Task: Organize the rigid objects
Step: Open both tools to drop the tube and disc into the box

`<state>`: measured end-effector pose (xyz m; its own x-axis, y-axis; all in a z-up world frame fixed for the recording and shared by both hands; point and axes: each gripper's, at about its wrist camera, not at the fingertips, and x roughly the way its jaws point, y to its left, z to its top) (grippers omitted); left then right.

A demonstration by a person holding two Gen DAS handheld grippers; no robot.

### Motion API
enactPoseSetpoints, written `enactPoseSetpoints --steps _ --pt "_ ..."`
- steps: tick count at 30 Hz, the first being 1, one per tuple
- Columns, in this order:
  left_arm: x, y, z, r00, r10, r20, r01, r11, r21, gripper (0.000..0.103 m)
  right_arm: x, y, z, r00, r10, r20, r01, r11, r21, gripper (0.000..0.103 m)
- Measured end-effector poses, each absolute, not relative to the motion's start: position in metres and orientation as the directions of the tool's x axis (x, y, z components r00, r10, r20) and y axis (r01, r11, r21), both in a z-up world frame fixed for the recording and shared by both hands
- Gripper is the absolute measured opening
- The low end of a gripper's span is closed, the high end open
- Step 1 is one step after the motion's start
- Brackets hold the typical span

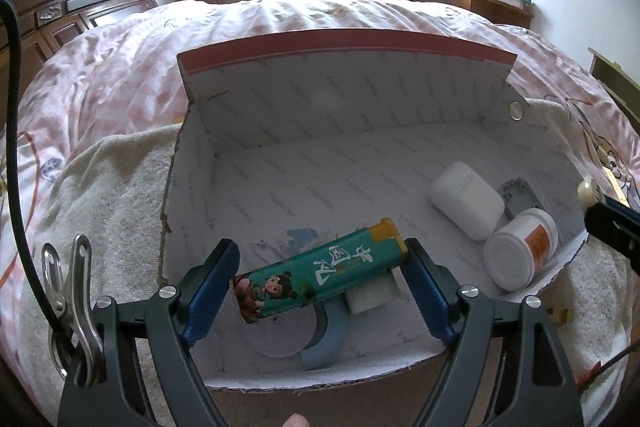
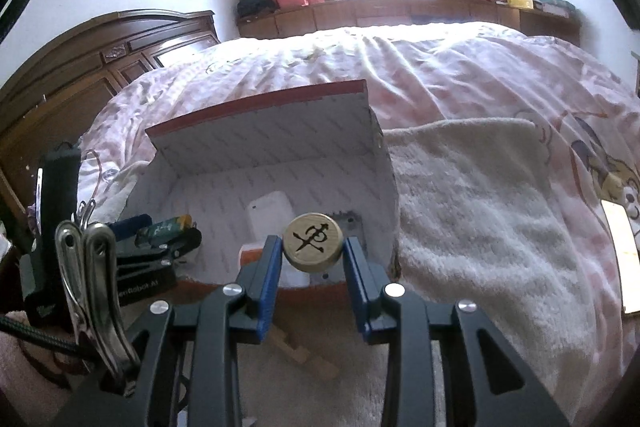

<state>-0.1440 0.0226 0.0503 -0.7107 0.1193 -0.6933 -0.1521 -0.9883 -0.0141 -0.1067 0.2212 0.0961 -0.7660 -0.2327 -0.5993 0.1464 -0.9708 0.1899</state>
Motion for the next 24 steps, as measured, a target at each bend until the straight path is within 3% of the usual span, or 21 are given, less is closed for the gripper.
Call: enactPoseSetpoints --steps 19,24 --pt "-0.145 0.023 0.048 -0.723 0.115 -0.682 -0.146 -0.989 -0.011 0.084 -0.177 0.210 0.084 -0.724 -0.203 -0.660 0.147 -0.979 0.140 0.033" --pt "-0.145 0.022 0.047 -0.724 0.115 -0.680 -0.148 -0.989 -0.011 0.084 -0.179 0.210 0.081 -0.726 -0.204 -0.656 0.140 -0.979 0.150 0.052"
